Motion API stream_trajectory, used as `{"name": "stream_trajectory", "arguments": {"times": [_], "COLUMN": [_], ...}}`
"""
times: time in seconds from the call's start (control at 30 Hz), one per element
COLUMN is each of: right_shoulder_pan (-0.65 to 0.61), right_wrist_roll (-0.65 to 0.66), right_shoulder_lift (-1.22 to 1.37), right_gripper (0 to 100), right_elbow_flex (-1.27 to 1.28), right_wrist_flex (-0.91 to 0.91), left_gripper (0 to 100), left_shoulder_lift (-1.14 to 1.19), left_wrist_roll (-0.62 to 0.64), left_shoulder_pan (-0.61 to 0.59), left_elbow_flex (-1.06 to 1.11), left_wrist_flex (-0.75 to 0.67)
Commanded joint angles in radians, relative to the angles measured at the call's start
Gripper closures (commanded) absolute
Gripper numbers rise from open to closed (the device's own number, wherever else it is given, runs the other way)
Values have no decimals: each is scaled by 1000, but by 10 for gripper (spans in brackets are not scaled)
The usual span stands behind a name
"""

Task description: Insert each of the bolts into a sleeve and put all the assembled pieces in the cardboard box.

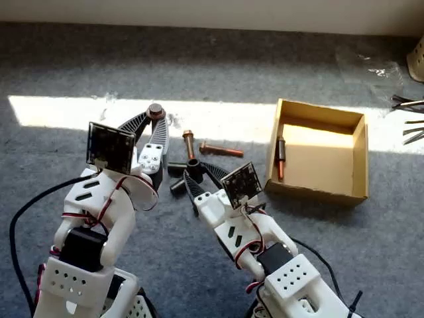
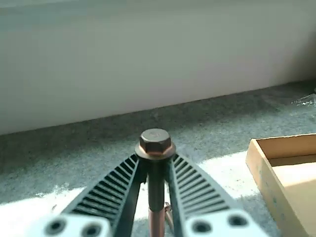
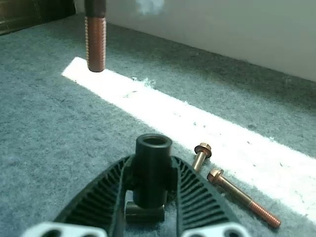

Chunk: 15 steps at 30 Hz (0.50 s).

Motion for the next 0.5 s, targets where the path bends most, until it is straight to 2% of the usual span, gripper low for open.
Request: {"name": "stream_trajectory", "arguments": {"times": [0.0,0.1,0.23,0.47], "right_shoulder_pan": [-7,-8,-8,-18], "right_wrist_roll": [63,77,196,206], "right_shoulder_lift": [-12,-12,-12,-13], "right_gripper": [994,994,994,994], "right_elbow_flex": [-22,-22,-15,31], "right_wrist_flex": [-28,-28,-101,-194], "left_gripper": [995,995,995,994], "left_shoulder_lift": [-24,-25,-25,-27], "left_wrist_roll": [143,150,207,253], "left_shoulder_pan": [18,21,30,35], "left_elbow_flex": [-71,-73,-74,-73], "left_wrist_flex": [-21,-21,-20,-21]}}
